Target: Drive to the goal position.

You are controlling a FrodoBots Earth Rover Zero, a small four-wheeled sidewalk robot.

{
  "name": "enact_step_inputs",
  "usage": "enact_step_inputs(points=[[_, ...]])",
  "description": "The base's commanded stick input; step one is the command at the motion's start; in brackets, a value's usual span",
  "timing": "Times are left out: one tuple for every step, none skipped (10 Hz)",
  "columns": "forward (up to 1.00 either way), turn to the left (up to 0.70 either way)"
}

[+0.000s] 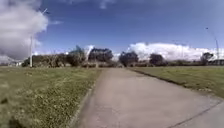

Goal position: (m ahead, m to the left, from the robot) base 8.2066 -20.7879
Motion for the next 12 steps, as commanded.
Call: enact_step_inputs(points=[[0.7,-0.35],[0.7,-0.35],[0.7,-0.35],[0.7,-0.35],[0.7,-0.35],[0.7,-0.35],[0.7,-0.35],[0.7,-0.35],[0.7,-0.35],[0.7,-0.35],[0.7,-0.35],[0.7,-0.35]])
